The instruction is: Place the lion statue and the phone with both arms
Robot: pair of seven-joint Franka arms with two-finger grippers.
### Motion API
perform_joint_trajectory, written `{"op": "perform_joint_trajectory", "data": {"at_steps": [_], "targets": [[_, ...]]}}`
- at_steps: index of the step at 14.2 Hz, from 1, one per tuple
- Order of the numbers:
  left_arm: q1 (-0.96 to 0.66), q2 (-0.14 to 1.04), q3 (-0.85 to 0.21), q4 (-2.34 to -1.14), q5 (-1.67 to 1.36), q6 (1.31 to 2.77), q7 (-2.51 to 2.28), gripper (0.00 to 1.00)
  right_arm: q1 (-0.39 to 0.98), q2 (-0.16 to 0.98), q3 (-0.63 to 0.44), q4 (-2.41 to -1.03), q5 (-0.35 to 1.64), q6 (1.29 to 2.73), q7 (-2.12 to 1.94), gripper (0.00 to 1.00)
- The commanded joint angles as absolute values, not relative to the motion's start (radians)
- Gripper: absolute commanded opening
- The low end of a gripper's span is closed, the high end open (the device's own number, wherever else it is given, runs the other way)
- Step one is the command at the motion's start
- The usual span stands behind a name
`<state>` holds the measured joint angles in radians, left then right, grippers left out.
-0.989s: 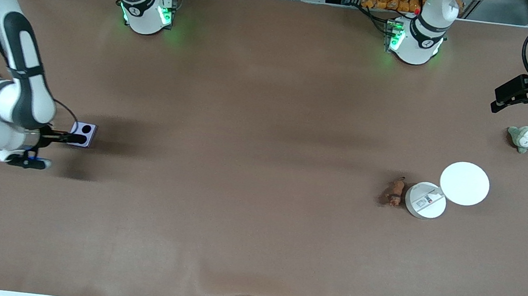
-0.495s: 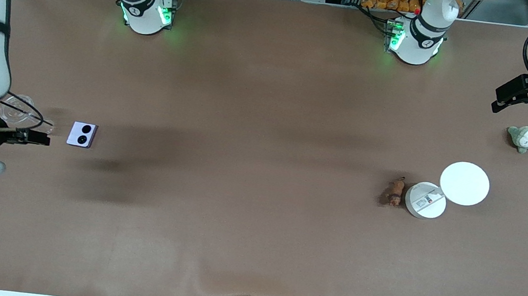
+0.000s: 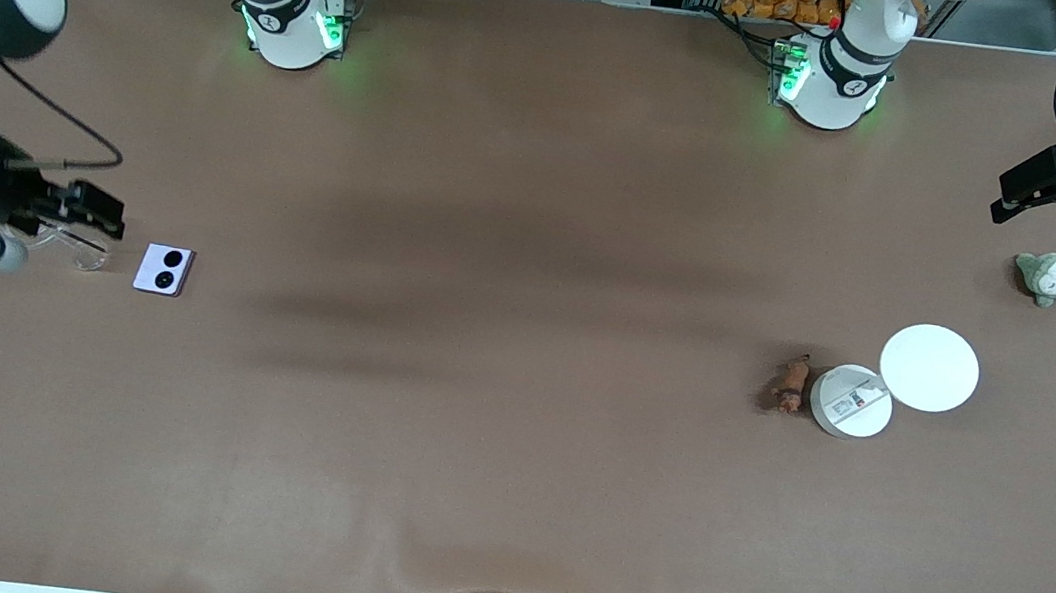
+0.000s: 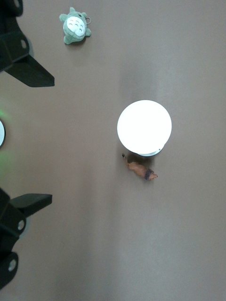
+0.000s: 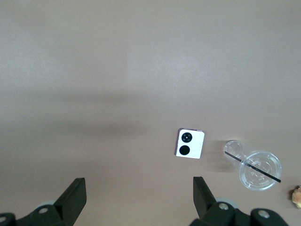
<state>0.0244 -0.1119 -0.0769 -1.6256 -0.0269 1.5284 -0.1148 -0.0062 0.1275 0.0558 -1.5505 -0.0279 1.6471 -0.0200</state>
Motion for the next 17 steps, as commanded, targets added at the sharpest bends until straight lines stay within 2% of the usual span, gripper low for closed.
{"op": "perform_joint_trajectory", "data": {"at_steps": [1, 6, 17], "targets": [[0.04, -0.13, -0.081, -1.628, -0.046, 1.516, -0.097, 1.0, -0.012, -0.053, 0.055, -1.759, -0.031, 1.717, -0.006, 1.0], [0.037, -0.126, -0.081, -1.628, -0.046, 1.516, -0.097, 1.0, -0.018, -0.063, 0.054, -1.637, -0.021, 1.497, -0.012, 1.0], [0.034, -0.12, -0.09, -1.617, -0.029, 1.513, -0.109, 1.0, -0.031, -0.064, 0.037, -1.606, -0.023, 1.471, -0.017, 1.0]]}}
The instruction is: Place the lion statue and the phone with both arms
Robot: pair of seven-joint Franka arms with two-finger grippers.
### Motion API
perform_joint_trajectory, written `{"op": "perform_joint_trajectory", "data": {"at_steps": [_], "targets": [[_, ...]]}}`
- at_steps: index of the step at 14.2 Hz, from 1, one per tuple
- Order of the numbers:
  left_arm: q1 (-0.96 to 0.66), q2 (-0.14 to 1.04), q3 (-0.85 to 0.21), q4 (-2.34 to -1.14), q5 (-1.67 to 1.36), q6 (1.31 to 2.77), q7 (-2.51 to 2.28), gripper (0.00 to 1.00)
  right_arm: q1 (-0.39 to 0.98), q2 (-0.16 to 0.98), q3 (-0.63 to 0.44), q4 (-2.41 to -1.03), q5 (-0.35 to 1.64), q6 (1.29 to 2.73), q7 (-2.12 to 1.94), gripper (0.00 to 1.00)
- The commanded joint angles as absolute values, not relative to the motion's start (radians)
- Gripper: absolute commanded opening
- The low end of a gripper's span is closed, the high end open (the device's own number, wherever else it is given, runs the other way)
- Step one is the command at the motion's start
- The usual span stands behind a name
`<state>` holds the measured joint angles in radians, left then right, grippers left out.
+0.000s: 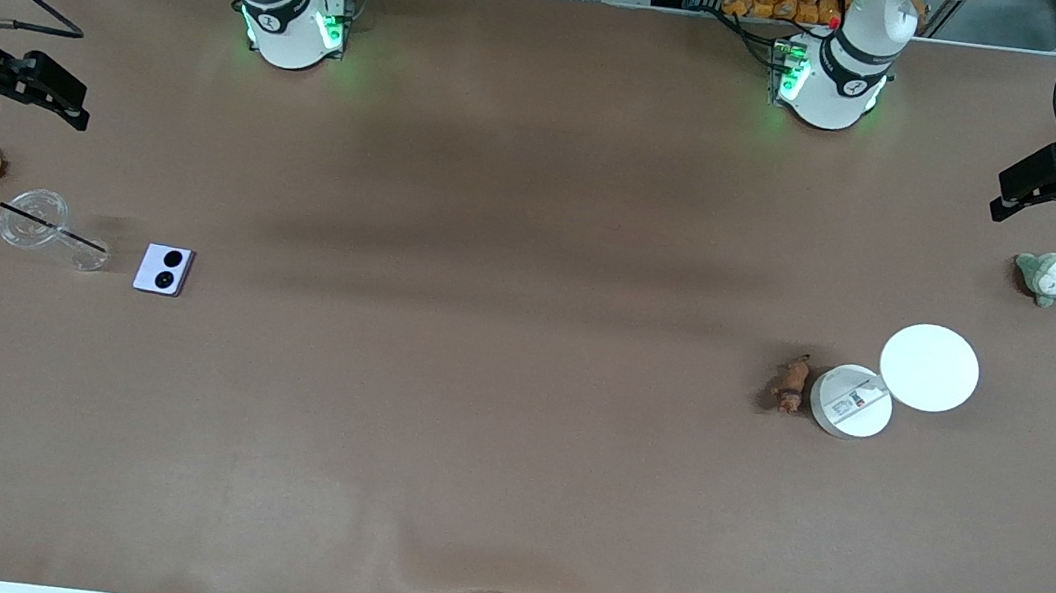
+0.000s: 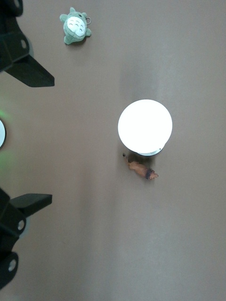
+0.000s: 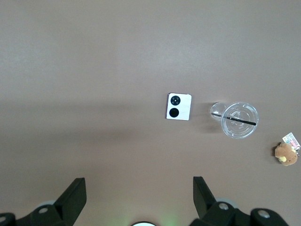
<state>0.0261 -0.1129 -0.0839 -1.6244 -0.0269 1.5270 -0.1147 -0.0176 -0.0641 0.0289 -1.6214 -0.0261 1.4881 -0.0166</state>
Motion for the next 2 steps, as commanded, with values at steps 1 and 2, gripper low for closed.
{"op": "perform_joint_trajectory", "data": {"at_steps": [1, 2], "targets": [[0.034, -0.12, -0.091, -1.615, -0.029, 1.511, -0.109, 1.0, -0.035, -0.063, 0.037, -1.606, -0.023, 1.471, -0.017, 1.0], [0.034, -0.12, -0.091, -1.615, -0.029, 1.509, -0.109, 1.0, -0.035, -0.064, 0.038, -1.606, -0.023, 1.471, -0.017, 1.0]]}}
